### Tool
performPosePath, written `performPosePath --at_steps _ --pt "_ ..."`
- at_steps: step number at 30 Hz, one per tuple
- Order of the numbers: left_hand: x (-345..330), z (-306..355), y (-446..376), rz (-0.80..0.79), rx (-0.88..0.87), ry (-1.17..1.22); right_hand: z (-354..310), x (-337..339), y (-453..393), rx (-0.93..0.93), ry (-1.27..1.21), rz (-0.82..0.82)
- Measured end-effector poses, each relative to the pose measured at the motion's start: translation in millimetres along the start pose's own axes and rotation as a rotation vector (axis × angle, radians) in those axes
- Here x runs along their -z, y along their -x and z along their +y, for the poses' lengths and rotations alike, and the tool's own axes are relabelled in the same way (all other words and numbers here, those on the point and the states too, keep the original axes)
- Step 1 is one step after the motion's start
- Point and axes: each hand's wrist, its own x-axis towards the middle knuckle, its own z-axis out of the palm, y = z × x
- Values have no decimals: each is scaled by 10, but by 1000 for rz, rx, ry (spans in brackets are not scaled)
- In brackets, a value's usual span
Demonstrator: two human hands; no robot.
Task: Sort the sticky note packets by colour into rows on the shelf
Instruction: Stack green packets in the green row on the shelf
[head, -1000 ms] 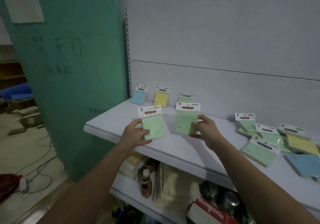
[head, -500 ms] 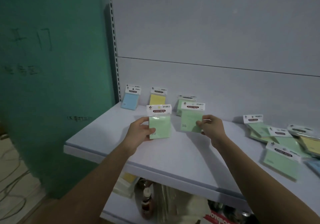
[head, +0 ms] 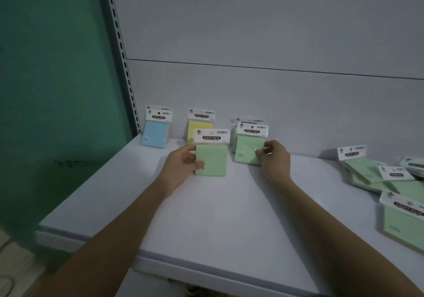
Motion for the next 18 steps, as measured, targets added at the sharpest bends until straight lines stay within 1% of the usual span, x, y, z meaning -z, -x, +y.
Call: performPosePath --at_steps 4,13,18 --pt "-1 -112 -78 16 5 9 21 -82 -63 66 33 28" --pt "17 -188 -122 5 -12 24 93 -156 -74 138 118 62" --pt "13 -151 -62 0 -24 45 65 -123 -53 111 142 58"
